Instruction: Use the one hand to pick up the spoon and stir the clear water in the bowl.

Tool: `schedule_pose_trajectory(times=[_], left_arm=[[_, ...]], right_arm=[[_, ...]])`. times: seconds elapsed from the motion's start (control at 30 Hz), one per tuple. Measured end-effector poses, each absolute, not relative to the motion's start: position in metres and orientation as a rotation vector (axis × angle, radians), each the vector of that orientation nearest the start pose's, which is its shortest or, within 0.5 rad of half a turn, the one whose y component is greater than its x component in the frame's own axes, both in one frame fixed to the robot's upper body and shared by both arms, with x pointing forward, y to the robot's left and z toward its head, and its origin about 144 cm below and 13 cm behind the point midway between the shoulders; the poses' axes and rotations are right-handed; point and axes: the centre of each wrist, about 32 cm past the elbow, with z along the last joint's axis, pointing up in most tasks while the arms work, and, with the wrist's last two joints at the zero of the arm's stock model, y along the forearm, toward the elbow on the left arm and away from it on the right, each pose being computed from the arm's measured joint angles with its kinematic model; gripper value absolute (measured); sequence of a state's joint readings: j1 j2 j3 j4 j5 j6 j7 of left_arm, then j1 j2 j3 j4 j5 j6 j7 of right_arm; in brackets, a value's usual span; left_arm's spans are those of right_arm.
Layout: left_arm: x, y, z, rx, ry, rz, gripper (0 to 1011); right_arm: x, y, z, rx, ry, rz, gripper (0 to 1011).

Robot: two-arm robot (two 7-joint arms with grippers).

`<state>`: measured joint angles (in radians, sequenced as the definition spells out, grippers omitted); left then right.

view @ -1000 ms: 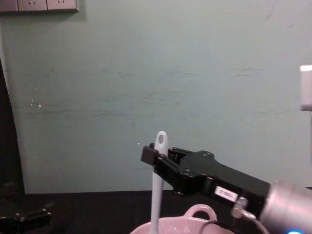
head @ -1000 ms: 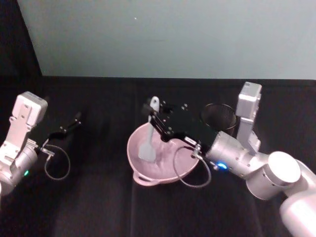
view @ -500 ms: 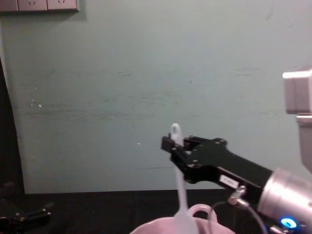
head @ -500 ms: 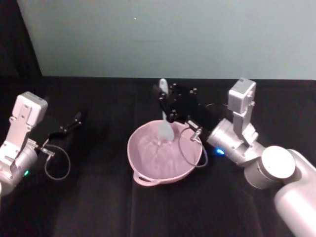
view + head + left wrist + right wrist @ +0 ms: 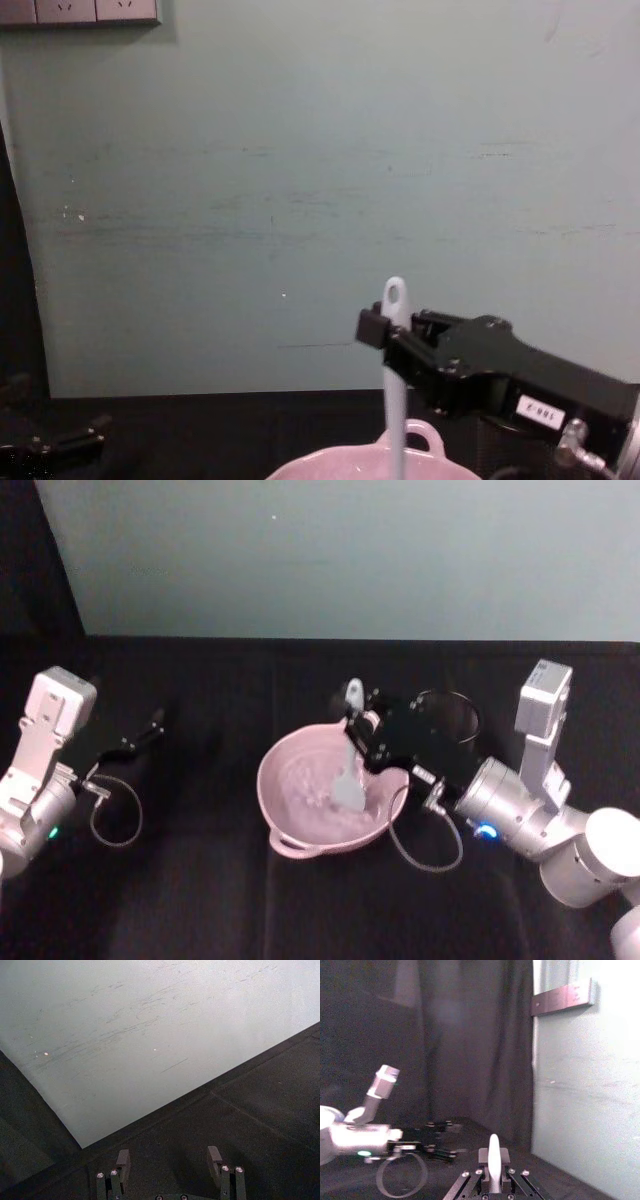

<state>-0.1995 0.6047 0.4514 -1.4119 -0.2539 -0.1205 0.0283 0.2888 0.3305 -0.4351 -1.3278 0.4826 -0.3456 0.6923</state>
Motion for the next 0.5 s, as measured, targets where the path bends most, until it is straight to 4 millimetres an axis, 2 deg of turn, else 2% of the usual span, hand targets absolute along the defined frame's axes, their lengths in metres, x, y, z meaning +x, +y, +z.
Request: schedule_pose_trajectory(times=[0.23, 0.43, 0.5], left_arm=[[0.489, 0.310, 1.140, 0.304, -0.285, 1.248, 1011], [0.489, 0.310, 1.140, 0.305, -0.285, 1.248, 1011], [0.489, 0.310, 1.140, 0.304, -0.285, 1.248, 1011]], right_arm=[[0.514, -0.203, 1.140, 0.232, -0.107, -0.507, 120], [0.524, -0.185, 1.135, 0.253, -0.130, -0.520, 120], [0.534, -0.179, 1.133, 0.260, -0.162, -0.551, 119]])
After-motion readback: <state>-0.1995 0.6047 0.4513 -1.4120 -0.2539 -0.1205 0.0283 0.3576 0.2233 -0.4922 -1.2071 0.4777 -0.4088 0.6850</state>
